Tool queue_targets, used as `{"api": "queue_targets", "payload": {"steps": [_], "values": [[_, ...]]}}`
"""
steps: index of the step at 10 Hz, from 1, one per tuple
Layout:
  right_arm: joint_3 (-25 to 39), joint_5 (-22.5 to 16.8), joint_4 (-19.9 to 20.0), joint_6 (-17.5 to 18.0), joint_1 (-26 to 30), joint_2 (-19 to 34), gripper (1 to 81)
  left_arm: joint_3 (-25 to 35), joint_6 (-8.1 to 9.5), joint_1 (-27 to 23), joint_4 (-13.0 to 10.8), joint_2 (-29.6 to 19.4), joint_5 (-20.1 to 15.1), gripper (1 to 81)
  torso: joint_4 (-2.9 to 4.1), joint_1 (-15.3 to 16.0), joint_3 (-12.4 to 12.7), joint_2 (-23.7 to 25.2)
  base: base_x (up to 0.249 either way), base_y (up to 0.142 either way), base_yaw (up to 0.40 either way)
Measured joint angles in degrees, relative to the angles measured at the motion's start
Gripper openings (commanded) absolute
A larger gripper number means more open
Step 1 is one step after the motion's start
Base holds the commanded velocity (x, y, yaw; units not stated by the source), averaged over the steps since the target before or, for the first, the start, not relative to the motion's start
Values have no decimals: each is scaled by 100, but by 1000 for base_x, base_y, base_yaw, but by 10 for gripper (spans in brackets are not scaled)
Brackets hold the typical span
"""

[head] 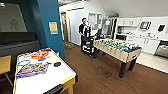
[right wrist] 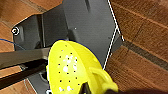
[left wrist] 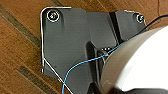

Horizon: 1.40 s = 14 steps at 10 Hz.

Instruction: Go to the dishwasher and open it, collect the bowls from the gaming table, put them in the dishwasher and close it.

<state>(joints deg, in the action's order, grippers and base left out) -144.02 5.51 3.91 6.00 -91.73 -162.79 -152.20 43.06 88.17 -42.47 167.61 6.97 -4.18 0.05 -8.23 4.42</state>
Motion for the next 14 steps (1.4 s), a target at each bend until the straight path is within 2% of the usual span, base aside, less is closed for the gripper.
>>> {"api": "queue_targets", "payload": {"steps": [14], "values": [[-63,9,-74,0,-2,-20,10,2,-1,2,-24,-11,2,10,0,-2,0,0,0,0,-400]]}}
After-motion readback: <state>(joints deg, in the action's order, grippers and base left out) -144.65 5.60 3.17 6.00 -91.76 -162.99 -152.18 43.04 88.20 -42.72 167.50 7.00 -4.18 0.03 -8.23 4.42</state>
